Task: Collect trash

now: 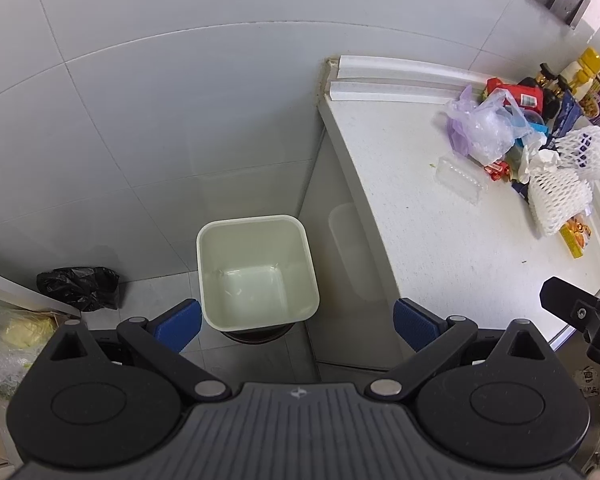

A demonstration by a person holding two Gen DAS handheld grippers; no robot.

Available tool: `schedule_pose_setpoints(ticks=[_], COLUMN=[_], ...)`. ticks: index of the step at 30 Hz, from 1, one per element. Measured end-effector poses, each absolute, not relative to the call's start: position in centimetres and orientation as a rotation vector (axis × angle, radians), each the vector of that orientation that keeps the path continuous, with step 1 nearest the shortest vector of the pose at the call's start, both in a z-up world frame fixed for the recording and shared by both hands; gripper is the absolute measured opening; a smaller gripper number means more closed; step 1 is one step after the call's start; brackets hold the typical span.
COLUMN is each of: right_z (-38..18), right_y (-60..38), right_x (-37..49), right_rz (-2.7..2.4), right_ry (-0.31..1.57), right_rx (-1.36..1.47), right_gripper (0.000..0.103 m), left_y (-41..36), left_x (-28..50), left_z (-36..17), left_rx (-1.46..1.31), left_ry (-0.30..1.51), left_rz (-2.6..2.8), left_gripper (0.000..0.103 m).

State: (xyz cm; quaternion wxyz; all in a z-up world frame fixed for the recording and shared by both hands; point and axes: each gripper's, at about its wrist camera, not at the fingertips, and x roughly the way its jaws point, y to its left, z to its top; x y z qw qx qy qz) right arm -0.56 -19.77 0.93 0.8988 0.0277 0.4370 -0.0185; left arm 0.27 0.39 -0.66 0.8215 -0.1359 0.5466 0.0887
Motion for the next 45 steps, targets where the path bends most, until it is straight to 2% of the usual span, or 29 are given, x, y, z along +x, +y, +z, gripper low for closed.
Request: schedule_pose_setpoints(ticks=[28,39,45], right_z=[0.5,0.4,-0.3], right_y=[-20.4,-23.2,-26.1], right_x=[-0.2,0.1,1.6], right_rz=[-0.048,-0.055,-0.066], right_ry=[0.914,0.668,0.643], right_rx=[0.071,0.041,0.116], right_gripper=[0.103,0.103,0.103], left_y=[0.4,-0.4,-1.5], left_x=[0.6,2.9,5.0], left_z=[-0.7,-0.7,-1.7], left_rx=[-0.308,-0.322,-0.302], left_ry=[1.155,1.02,1.001], left_rz=[0.18,0.023,-0.067], left_gripper=[0.102,0.101,0.099])
